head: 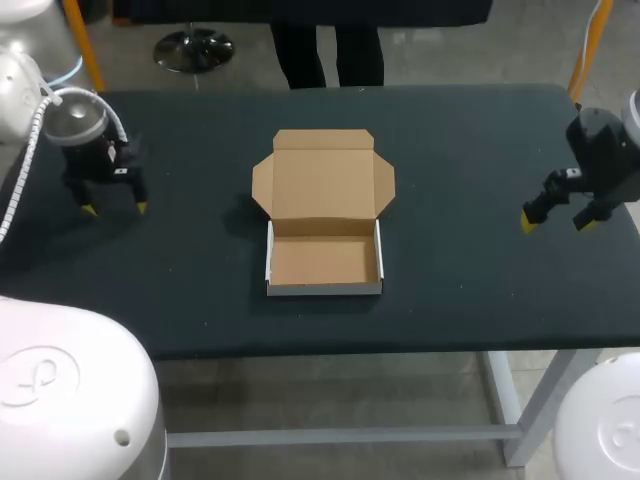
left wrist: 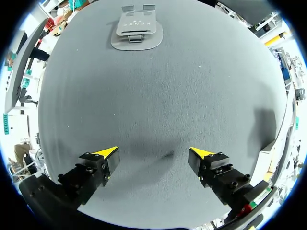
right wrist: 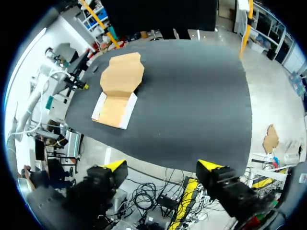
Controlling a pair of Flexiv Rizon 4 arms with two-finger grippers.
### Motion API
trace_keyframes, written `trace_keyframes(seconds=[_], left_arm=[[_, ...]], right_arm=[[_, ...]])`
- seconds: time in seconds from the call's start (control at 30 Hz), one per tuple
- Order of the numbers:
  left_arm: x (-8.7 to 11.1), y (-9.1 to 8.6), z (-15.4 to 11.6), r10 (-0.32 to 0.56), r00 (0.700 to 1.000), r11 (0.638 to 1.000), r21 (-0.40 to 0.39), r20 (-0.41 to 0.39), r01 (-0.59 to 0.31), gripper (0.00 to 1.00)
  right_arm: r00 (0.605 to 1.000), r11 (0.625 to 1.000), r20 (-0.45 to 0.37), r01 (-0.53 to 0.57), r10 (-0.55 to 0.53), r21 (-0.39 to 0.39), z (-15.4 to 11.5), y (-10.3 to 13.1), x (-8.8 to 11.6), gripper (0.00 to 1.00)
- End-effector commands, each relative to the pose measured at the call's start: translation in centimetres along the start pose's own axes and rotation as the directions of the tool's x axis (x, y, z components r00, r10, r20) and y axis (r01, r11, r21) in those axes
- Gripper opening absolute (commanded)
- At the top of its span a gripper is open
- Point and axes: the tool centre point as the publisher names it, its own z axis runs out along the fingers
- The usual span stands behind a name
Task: Assemble the packaging by folding the flat box into shape, placing the metal phone stand inside, and closing the box properly
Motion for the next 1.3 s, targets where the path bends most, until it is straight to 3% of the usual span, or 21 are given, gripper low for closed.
trace_keyframes(seconds=[0.03,1.3], left_arm=[[0.2,-1.2,0.3,0.0,1.0,1.0,-0.024,0.01,0.0,1.0],[-1.6,-8.3,0.8,0.024,1.0,0.999,-0.037,0.007,-0.024,1.0]], right_arm=[[1.0,1.0,0.0,0.0,0.0,0.006,-0.3,0.0,0.1,1.0],[1.0,1.0,0.0,0.0,0.0,0.006,-0.3,0.0,0.1,1.0]])
